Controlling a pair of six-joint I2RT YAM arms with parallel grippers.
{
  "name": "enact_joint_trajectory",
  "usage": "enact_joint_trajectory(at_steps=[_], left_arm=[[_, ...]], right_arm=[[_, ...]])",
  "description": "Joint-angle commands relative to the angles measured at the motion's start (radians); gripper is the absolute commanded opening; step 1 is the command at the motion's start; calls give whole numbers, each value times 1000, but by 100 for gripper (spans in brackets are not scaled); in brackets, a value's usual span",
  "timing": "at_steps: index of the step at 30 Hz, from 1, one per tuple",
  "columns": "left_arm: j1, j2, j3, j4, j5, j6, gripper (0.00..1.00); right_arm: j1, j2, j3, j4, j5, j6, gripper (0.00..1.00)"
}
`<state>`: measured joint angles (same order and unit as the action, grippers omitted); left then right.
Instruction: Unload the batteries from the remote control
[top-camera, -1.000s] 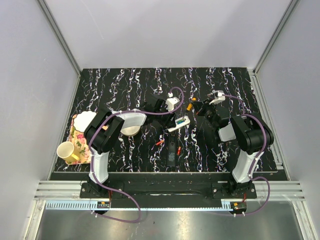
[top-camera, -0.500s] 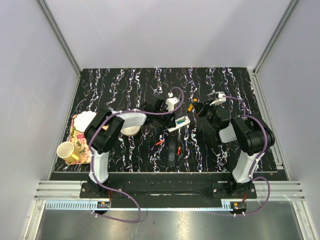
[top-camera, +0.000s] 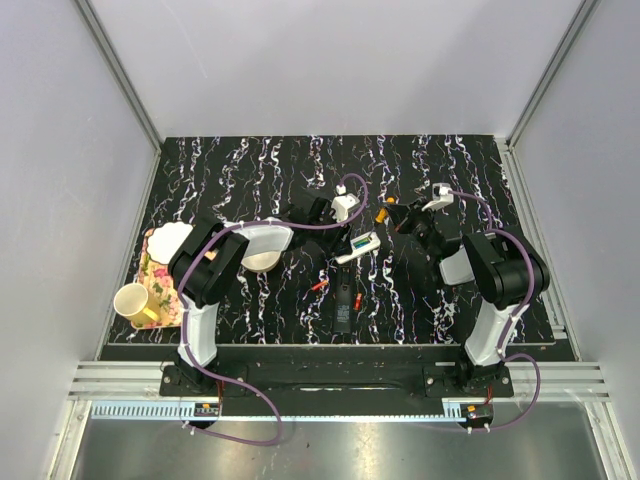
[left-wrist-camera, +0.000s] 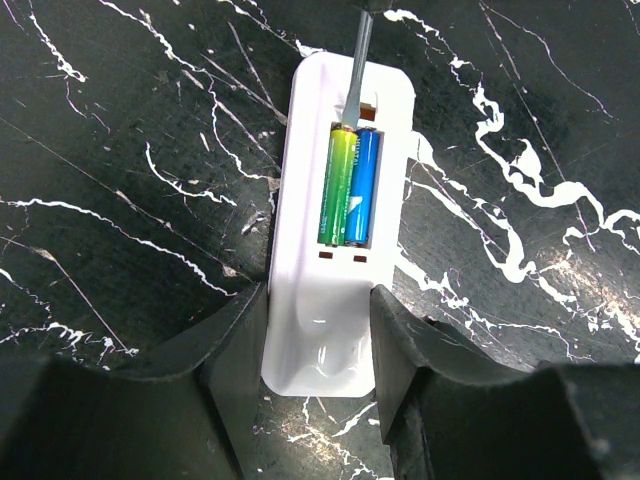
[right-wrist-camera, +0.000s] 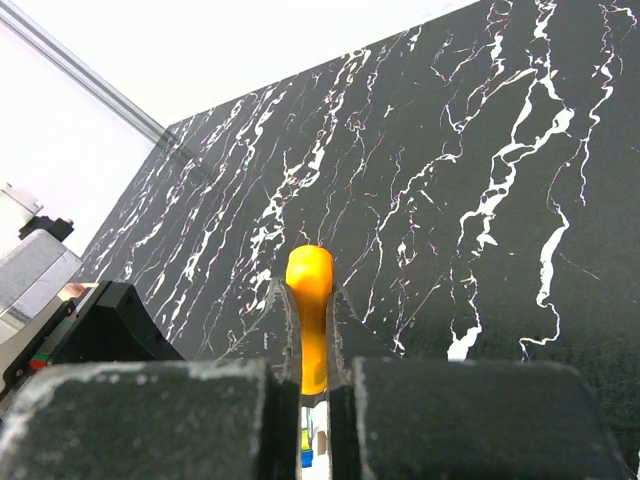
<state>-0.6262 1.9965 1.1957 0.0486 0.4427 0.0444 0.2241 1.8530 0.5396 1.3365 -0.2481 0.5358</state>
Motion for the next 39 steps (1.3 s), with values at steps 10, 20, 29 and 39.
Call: enact_joint_trajectory(at_steps=[10,20,29,39], left_arm=[[-18,67,5,7,-76,8,0],[-18,67,5,5,-76,6,0],[-17,68,5,4,-78,6,0],[-17,64,2,2,-82,8,0]], right_arm=[[4,74,92,227,-195,325,0],[4,97,106,225,-220,351,0],[4,115,128,219,-223,343,0],[4,5,65,179,-166,181,0]])
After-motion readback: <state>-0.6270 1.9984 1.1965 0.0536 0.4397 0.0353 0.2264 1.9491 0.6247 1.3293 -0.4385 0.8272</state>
